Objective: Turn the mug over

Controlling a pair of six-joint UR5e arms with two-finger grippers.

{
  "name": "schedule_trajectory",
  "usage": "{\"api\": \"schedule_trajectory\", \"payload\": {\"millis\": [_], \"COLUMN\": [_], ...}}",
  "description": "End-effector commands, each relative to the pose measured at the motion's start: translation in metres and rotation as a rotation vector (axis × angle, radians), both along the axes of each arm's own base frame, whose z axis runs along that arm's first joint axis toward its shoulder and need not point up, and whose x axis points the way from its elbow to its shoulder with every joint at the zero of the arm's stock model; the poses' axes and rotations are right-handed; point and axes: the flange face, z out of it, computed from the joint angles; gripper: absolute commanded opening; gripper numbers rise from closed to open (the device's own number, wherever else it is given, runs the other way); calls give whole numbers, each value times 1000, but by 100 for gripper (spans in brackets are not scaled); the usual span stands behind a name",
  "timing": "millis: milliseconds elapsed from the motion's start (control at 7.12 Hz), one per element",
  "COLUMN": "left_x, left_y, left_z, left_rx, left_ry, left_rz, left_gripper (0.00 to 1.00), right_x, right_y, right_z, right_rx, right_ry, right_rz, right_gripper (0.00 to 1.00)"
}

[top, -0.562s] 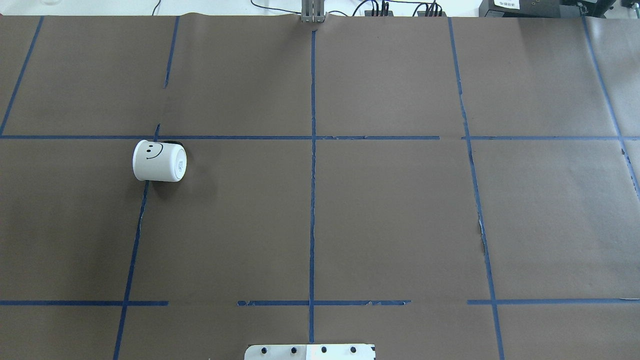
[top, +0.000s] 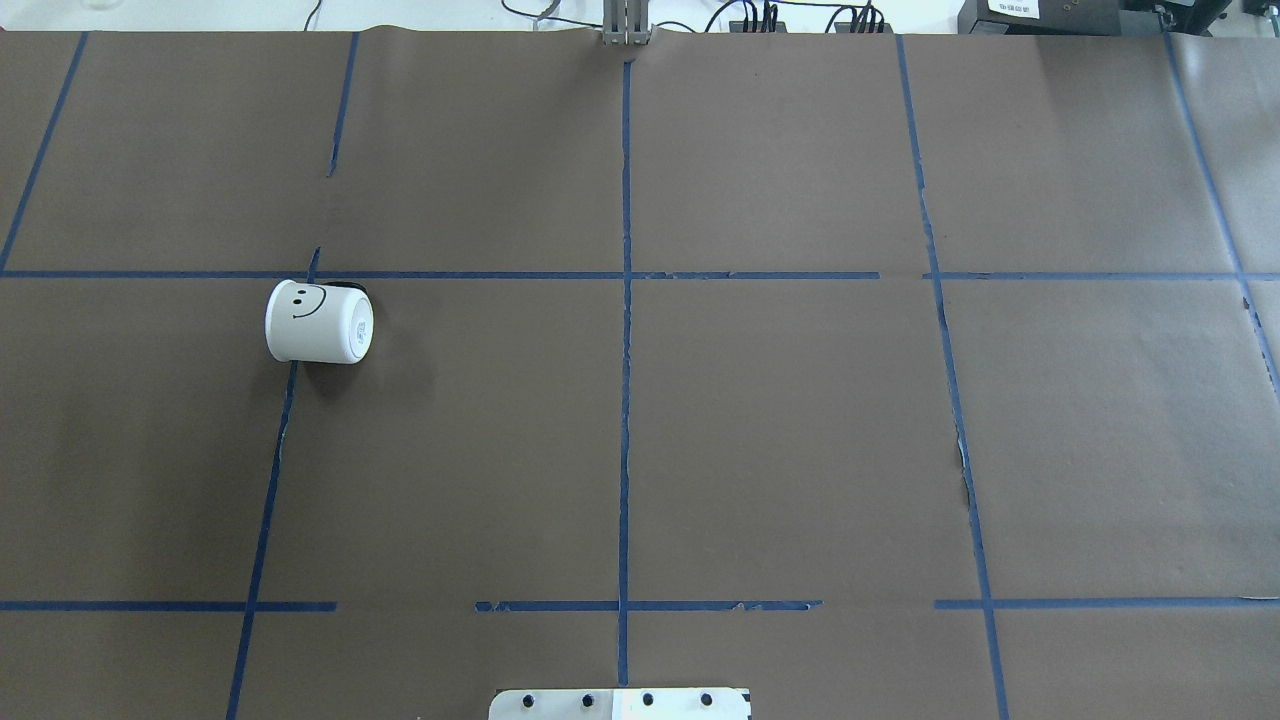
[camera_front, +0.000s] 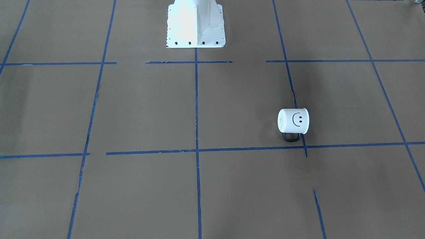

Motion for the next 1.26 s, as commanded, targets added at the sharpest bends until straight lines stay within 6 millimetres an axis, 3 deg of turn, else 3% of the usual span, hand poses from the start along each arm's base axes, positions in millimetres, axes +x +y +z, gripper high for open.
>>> {"api": "schedule_trajectory", "payload": {"millis": [0, 140, 281, 421, 702, 843, 983, 1124], "left_x": [21, 33, 82, 107, 135, 150, 172, 197], "left_y": [-12, -14, -11, -7, 0, 5, 12, 16], "left_z": [-33, -45, -62, -75, -70, -51, -49, -61], "left_rx": [171, 187, 178, 182, 185, 164, 173, 148], "left_ry": [86, 117, 231, 281, 354, 384, 418, 445], "left_rz": [32, 9, 71, 70, 26, 17, 13, -56], "left_gripper": [100, 100, 100, 100, 100, 100, 100, 100], "right_x": [0, 0, 0, 0, 0, 0, 0, 0], "right_y": [0, 0, 0, -1, 0, 0, 0, 0], "right_z": [0, 0, 0, -1, 0, 0, 0, 0], "right_rx": [0, 0, 0, 1, 0, 0, 0, 0], "right_ry": [0, 0, 0, 0, 0, 0, 0, 0], "right_rz": [0, 0, 0, 0, 0, 0, 0, 0], "right_gripper": [100, 100, 100, 100, 100, 100, 100, 100]}}
